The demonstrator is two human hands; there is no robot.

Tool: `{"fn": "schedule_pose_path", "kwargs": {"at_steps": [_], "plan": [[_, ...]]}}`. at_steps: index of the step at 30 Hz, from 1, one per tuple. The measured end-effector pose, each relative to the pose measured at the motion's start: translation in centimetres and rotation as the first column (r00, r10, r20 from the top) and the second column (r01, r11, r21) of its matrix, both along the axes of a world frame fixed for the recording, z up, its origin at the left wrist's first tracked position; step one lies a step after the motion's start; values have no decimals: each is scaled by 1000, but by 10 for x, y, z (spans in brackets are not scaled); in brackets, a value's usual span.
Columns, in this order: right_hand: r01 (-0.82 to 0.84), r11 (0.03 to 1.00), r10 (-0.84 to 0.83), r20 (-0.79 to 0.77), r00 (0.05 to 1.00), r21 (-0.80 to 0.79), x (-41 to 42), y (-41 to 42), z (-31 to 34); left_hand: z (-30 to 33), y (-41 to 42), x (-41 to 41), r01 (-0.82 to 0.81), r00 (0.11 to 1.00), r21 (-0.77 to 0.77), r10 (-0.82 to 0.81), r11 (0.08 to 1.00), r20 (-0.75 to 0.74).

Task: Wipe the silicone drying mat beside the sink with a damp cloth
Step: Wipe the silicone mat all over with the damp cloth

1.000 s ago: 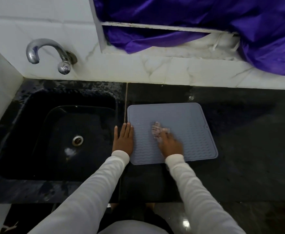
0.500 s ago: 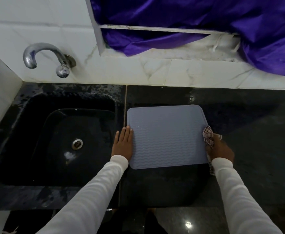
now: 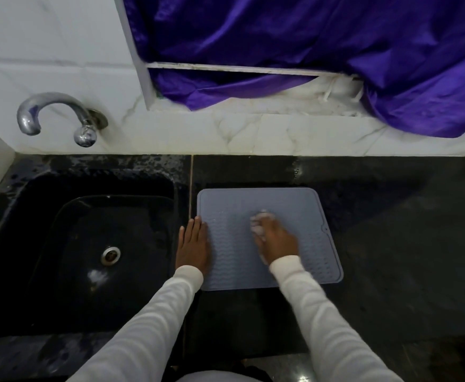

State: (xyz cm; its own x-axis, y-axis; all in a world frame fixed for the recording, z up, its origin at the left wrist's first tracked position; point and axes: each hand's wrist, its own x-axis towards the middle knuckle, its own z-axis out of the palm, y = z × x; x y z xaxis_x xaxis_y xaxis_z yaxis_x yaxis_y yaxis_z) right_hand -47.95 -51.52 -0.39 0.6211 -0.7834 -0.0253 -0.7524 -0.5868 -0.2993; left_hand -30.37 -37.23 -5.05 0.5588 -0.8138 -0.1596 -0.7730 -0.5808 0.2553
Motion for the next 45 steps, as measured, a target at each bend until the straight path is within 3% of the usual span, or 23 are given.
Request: {"fn": "schedule_pose_path", "kwargs": {"at_steps": [6, 11, 15, 23, 28, 39, 42, 45], "plan": [[-179, 984, 176, -122, 977, -11, 92, 60, -19, -13, 5, -2, -10, 999, 25, 9, 1000, 53], [-223, 973, 207, -198, 958, -63, 80, 38, -27, -20, 7, 0, -15, 996, 3, 14, 1000, 88], [-199, 979, 189, -161, 969, -44, 54, 7, -32, -20, 11, 1, -21, 993, -11, 22, 1000, 119], [6, 999, -16, -199, 980, -48, -31, -69, -27, -14, 12, -2, -9, 993, 1, 9, 1000, 115], [260, 965, -256, -266, 929, -23, -90, -123, -17, -16, 11, -2, -5, 993, -8, 6, 1000, 120], [380, 925, -371, -175, 912, 19, -97, -106, -7, -13, 16, -4, 57, 995, -11, -56, 998, 86], [361, 931, -361, -5, 933, 51, -83, -78, 2, -12, 21, -2, 83, 993, -3, -82, 997, 83], [193, 981, -196, 222, 955, 39, -47, -29, 14, -8, 25, -6, 87, 994, 11, -87, 996, 72]]}}
